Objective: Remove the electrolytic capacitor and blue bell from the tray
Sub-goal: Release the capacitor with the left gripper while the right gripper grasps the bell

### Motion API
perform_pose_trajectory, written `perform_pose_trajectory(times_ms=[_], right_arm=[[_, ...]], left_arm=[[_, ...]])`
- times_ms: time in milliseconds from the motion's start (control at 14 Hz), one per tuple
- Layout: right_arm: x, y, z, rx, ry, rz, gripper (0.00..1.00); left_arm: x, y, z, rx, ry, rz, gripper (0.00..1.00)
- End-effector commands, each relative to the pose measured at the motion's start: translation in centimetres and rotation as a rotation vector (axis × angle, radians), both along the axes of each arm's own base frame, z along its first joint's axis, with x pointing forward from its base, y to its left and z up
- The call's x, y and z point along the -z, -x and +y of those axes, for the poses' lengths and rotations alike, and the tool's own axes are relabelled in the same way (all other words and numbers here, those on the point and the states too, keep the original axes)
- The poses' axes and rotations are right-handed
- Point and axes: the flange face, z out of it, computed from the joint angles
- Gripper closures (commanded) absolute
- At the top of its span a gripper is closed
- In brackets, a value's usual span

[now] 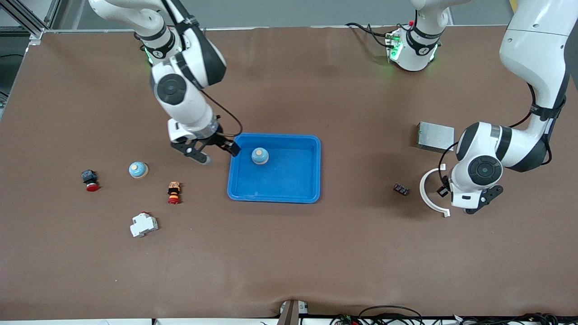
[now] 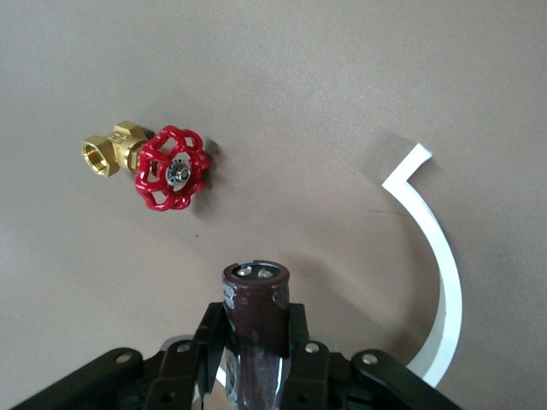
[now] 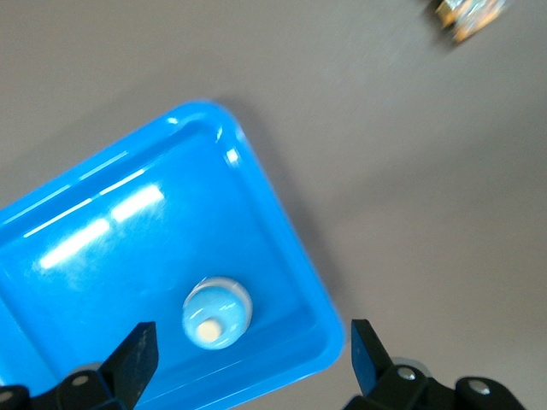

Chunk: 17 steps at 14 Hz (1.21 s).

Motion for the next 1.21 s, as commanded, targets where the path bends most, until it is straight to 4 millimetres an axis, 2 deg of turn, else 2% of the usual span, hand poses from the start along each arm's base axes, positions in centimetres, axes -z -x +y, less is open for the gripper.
perform_pose_trajectory(times_ms=[0, 214, 285, 356, 428, 499, 570, 641, 926, 1140], right_arm=[[3.2, -0.4, 3.6, 0.063, 0.009, -0.015, 0.00], [7.6, 0.7, 6.2, 0.086, 0.002, -0.043, 0.00], [8.5, 0.7, 6.6, 0.078, 0.011, -0.043, 0.00], [9.2, 0.8, 6.9, 0.067, 0.022, -0.040, 0.00], [9.8, 1.1, 7.4, 0.055, 0.029, -0.037, 0.00], [10.3, 1.5, 7.8, 0.046, 0.035, -0.032, 0.00], [10.6, 1.5, 8.0, 0.048, 0.038, -0.030, 0.00], [10.9, 1.9, 8.4, 0.042, 0.041, -0.026, 0.00], [12.1, 2.3, 8.6, 0.036, 0.055, -0.016, 0.00], [13.1, 2.6, 8.6, 0.038, 0.066, -0.010, 0.00]], left_arm=[[0.6, -0.1, 0.9, 0.018, 0.003, -0.018, 0.91], [1.1, -0.3, 1.1, 0.043, -0.004, -0.037, 0.91], [1.6, -0.3, 1.4, 0.058, -0.010, -0.043, 0.89], [1.8, -0.4, 1.7, 0.055, -0.006, -0.047, 0.80], [2.1, -0.4, 1.8, 0.053, -0.004, -0.046, 0.68], [2.0, -0.4, 1.7, 0.053, -0.003, -0.048, 0.49], [1.9, -0.5, 1.6, 0.054, -0.004, -0.049, 0.14], [1.8, -0.4, 1.4, 0.058, -0.004, -0.051, 0.00], [-0.9, -0.5, 1.3, 0.054, -0.032, -0.056, 0.00], [-3.6, -1.1, -1.2, 0.046, 0.004, -0.099, 0.00]])
